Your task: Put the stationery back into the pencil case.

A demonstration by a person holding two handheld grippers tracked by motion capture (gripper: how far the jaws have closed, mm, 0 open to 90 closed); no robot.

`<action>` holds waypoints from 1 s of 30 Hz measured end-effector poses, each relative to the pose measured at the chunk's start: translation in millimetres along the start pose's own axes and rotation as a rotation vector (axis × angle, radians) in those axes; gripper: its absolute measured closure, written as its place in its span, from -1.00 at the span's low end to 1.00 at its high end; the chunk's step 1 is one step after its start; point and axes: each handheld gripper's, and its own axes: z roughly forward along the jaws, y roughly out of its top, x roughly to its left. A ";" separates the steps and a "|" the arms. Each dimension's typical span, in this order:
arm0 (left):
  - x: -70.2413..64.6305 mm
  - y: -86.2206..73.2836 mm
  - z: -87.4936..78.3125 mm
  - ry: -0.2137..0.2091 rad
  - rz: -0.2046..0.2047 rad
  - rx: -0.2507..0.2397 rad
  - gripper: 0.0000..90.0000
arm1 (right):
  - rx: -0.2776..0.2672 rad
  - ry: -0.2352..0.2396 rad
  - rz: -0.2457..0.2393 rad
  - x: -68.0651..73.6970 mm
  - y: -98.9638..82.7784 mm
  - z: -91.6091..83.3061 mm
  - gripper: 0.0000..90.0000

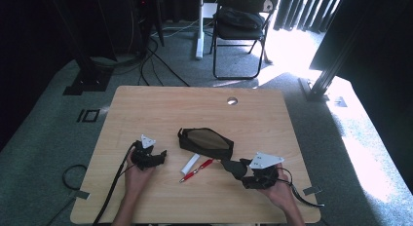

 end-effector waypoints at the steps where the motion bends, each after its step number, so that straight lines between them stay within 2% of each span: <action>1: 0.0 0.0 0.0 0.000 0.000 0.000 -0.34 | 0.000 -0.002 0.001 -0.1 0.5 -0.2 -0.08; 30: 0.0 0.0 0.1 -0.001 0.002 0.000 -0.35 | -0.022 -0.044 -0.009 -4.4 17.4 -8.4 -0.08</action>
